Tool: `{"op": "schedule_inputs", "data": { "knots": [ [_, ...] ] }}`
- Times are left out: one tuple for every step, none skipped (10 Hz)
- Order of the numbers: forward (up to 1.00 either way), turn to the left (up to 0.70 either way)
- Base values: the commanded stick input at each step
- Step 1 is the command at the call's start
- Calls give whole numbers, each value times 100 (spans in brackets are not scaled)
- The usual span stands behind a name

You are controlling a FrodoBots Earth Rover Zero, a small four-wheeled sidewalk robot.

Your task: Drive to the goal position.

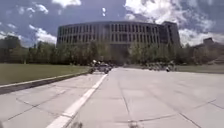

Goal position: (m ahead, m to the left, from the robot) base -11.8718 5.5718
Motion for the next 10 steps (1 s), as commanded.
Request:
{"op": "schedule_inputs", "data": {
  "knots": [
    [70,0],
    [70,0],
    [70,0],
    [70,0],
    [70,0],
    [70,0],
    [70,0],
    [70,0],
    [70,0],
    [70,0]
  ]
}}
